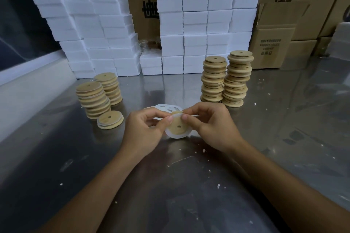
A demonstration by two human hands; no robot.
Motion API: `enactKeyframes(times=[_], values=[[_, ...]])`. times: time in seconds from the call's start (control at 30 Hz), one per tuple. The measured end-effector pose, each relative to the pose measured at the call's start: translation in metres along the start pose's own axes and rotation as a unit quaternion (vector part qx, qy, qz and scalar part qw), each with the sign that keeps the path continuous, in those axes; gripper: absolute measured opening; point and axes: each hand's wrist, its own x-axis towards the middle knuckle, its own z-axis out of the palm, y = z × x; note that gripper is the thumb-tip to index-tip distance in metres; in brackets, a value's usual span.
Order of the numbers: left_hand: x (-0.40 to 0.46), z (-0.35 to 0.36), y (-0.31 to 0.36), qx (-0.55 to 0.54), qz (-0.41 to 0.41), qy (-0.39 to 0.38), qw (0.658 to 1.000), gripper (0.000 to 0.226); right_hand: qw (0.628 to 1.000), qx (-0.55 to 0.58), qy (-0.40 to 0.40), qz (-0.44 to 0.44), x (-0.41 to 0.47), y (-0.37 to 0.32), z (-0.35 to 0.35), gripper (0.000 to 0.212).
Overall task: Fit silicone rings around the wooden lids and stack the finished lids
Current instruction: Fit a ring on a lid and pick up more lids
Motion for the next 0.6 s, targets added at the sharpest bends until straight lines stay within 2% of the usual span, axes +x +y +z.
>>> enactKeyframes(times=[0.2, 0.6], values=[[-0.001, -0.002, 0.005, -0.096, -0.085, -0.017, 0.992, 0.02, 0.998, 0.034, -0.027, 0.04, 0.003, -0.003, -0.006, 0.007], [0.0, -0.002, 0.006, -0.123, -0.147, -0.007, 0.981, 0.008, 0.993, 0.083, -0.042, 0.078, 0.002, -0.011, -0.012, 0.008]])
